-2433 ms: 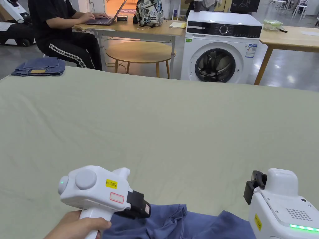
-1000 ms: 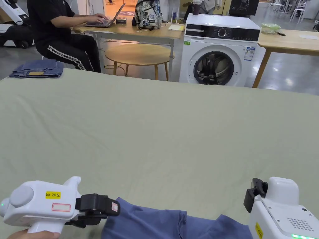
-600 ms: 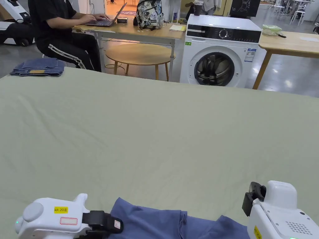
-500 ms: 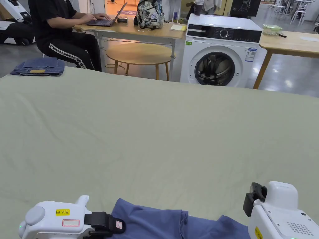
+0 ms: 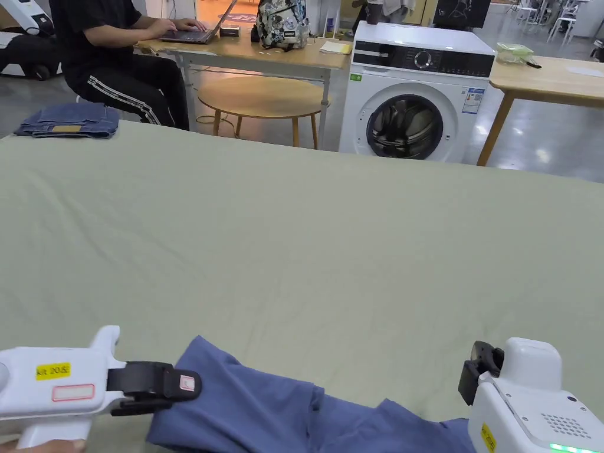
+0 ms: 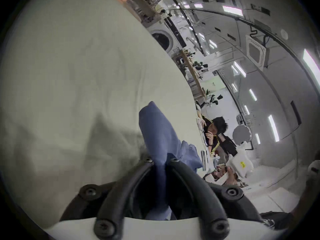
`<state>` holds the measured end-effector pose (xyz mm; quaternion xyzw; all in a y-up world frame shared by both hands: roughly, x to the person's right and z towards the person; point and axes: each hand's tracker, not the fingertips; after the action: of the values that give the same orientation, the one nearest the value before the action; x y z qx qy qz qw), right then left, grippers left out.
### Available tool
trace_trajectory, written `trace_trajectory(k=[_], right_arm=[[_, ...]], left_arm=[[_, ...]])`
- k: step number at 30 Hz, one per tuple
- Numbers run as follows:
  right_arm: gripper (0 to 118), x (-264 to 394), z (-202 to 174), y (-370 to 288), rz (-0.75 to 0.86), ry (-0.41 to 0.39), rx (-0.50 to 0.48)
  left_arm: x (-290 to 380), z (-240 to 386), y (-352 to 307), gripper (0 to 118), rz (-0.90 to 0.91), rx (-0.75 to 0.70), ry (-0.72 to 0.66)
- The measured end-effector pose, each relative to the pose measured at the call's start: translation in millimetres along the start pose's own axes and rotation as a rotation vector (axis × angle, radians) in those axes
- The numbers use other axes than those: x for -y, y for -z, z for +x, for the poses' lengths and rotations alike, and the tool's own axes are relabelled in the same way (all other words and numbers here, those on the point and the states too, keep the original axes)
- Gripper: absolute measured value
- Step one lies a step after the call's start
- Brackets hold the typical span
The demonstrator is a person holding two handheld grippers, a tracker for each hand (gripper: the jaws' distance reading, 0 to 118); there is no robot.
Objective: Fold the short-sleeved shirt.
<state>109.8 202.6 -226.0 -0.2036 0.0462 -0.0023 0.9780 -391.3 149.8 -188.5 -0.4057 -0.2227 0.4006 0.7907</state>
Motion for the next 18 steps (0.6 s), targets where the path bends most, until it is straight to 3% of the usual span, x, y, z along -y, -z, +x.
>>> trace_trajectory(k=[6,12,18], right_arm=[[0,-0.8,-5.1,2.4,0.003,-0.002,-0.016],[0,2.2,-6.9,6.6,-0.002,0.008,-0.032],[0,2.6,-3.8,3.3,-0.001,0.009,-0.029]], left_arm=[[-15.6,24.9,-51.6,4,0.034,-0.172,0.08],[-7.0,57.4,-42.2,4,0.007,-0.132,0.08],[-3.6,101.4,-0.2,4,-0.079,-0.03,0.179]])
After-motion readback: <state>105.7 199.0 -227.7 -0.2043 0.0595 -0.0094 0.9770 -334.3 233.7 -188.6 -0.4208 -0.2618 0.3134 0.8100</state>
